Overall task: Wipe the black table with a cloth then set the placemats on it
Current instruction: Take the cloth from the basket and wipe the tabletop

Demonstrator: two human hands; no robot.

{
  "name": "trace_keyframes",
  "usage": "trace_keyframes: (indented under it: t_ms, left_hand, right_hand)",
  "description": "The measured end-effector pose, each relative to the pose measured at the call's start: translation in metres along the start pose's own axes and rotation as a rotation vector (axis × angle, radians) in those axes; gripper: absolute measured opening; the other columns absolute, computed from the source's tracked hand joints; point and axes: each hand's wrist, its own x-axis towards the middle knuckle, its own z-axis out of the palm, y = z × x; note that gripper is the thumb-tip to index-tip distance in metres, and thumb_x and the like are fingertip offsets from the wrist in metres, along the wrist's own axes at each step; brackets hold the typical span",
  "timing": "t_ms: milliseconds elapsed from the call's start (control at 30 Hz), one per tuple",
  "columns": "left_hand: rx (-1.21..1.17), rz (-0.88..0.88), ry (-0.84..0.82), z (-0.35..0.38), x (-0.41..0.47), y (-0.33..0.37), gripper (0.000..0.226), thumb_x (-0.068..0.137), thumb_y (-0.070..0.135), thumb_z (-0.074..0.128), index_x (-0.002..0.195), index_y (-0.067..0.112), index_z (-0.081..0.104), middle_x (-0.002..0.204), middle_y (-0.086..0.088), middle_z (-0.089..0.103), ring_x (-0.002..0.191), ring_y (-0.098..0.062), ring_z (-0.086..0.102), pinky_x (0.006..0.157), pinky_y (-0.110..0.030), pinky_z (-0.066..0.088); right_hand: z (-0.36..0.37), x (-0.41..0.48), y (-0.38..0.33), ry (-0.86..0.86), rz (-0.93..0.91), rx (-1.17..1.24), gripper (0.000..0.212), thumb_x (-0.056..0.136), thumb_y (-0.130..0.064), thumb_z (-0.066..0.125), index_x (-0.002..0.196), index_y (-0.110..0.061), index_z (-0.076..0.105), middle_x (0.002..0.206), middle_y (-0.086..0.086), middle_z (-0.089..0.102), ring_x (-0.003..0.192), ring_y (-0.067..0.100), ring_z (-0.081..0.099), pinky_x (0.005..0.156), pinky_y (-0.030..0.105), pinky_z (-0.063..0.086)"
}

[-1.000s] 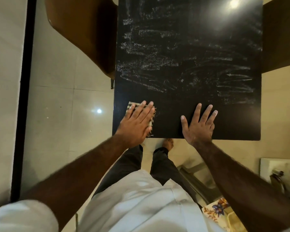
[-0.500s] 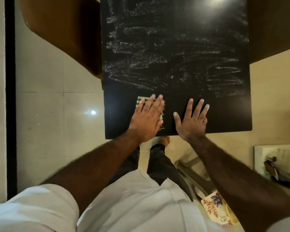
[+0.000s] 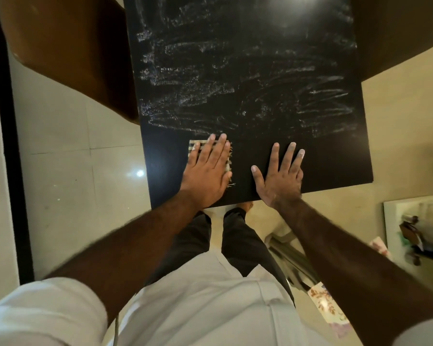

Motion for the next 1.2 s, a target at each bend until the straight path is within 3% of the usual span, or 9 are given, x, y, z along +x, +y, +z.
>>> trace_keyframes:
  t_ms: [200, 267, 333, 400, 500, 633, 800, 1067, 1200]
  left_hand:
    - [0.001, 0.194, -0.067, 0.001, 0.032, 0.057, 0.078, 0.114, 0.052, 0.024, 0.176, 0.013, -0.003, 0.184, -0.009, -0.016, 0.17, -0.03, -0.014, 0.136, -0.06, 0.006]
    - [-0.144, 0.227, -0.115, -0.01, 0.036, 0.053, 0.08, 0.115, 0.051, 0.031, 0.176, 0.014, -0.005, 0.184, -0.006, -0.017, 0.17, -0.026, -0.017, 0.138, -0.057, 0.0]
    - [-0.259, 0.196, -0.094, -0.024, 0.03, 0.035, 0.079, 0.115, 0.047, 0.034, 0.176, 0.016, -0.007, 0.183, -0.004, -0.019, 0.169, -0.022, -0.019, 0.138, -0.051, -0.006]
    - [-0.212, 0.111, -0.014, -0.029, 0.017, 0.01, 0.077, 0.115, 0.047, 0.028, 0.175, 0.016, -0.007, 0.183, -0.004, -0.018, 0.169, -0.023, -0.018, 0.137, -0.049, -0.007]
    - [-0.117, -0.023, -0.03, -0.019, -0.005, -0.028, 0.078, 0.114, 0.049, 0.024, 0.175, 0.014, -0.009, 0.183, -0.007, -0.017, 0.17, -0.026, -0.017, 0.138, -0.053, -0.002]
    - [-0.013, -0.04, -0.088, -0.002, -0.016, -0.044, 0.078, 0.116, 0.048, 0.026, 0.174, 0.013, -0.012, 0.183, -0.009, -0.021, 0.169, -0.028, -0.018, 0.139, -0.054, 0.004]
    - [0.017, -0.039, -0.102, 0.002, -0.018, -0.044, 0.078, 0.113, 0.053, 0.015, 0.174, 0.013, -0.012, 0.182, -0.008, -0.022, 0.17, -0.028, -0.017, 0.138, -0.052, 0.0]
    - [0.06, -0.112, -0.187, -0.002, -0.006, -0.008, 0.096, 0.11, 0.07, 0.027, 0.172, 0.014, -0.022, 0.178, -0.01, -0.034, 0.167, -0.032, -0.026, 0.137, -0.057, -0.005]
    - [0.042, -0.122, -0.252, -0.005, 0.011, 0.02, 0.111, 0.104, 0.081, 0.034, 0.17, 0.014, -0.026, 0.175, -0.011, -0.04, 0.165, -0.033, -0.031, 0.134, -0.065, -0.008]
  right_hand:
    - [-0.001, 0.006, 0.008, -0.066, -0.029, 0.037, 0.086, 0.111, -0.068, 0.021, 0.172, -0.027, -0.024, 0.176, 0.017, -0.038, 0.163, 0.046, -0.031, 0.135, 0.064, 0.008]
    - [-0.005, 0.007, 0.015, -0.098, -0.058, 0.121, 0.08, 0.114, -0.062, 0.023, 0.173, -0.03, -0.022, 0.176, 0.012, -0.039, 0.163, 0.042, -0.034, 0.135, 0.066, 0.006]
    - [-0.01, 0.002, 0.018, -0.047, -0.083, 0.276, 0.075, 0.114, -0.059, 0.021, 0.176, -0.031, -0.011, 0.181, 0.005, -0.03, 0.165, 0.035, -0.031, 0.134, 0.069, 0.006]
    - [-0.015, -0.009, 0.01, 0.074, -0.086, 0.365, 0.078, 0.109, -0.06, 0.018, 0.178, -0.027, 0.001, 0.185, 0.004, -0.014, 0.169, 0.03, -0.021, 0.134, 0.069, 0.008]
    - [-0.01, -0.025, -0.023, 0.19, -0.228, 0.218, 0.082, 0.109, -0.065, 0.025, 0.178, -0.027, 0.004, 0.186, 0.006, -0.01, 0.17, 0.034, -0.016, 0.132, 0.062, 0.012]
    - [0.02, -0.036, -0.065, 0.119, -0.368, 0.084, 0.086, 0.107, -0.073, 0.036, 0.175, -0.043, -0.008, 0.183, 0.007, -0.025, 0.168, 0.043, -0.016, 0.132, 0.064, 0.01]
    - [0.049, -0.06, -0.037, 0.1, -0.481, 0.027, 0.082, 0.108, -0.074, 0.035, 0.174, -0.047, -0.006, 0.184, 0.005, -0.02, 0.169, 0.044, -0.009, 0.133, 0.067, 0.017]
    - [0.011, -0.006, 0.029, 0.199, -0.098, 0.099, 0.081, 0.108, -0.071, 0.035, 0.175, -0.044, -0.002, 0.184, 0.011, -0.015, 0.168, 0.05, -0.006, 0.129, 0.071, 0.023]
    - [-0.009, 0.034, -0.014, 0.248, -0.17, 0.107, 0.081, 0.108, -0.071, 0.035, 0.176, -0.041, 0.003, 0.184, 0.014, -0.011, 0.167, 0.052, -0.003, 0.128, 0.07, 0.025]
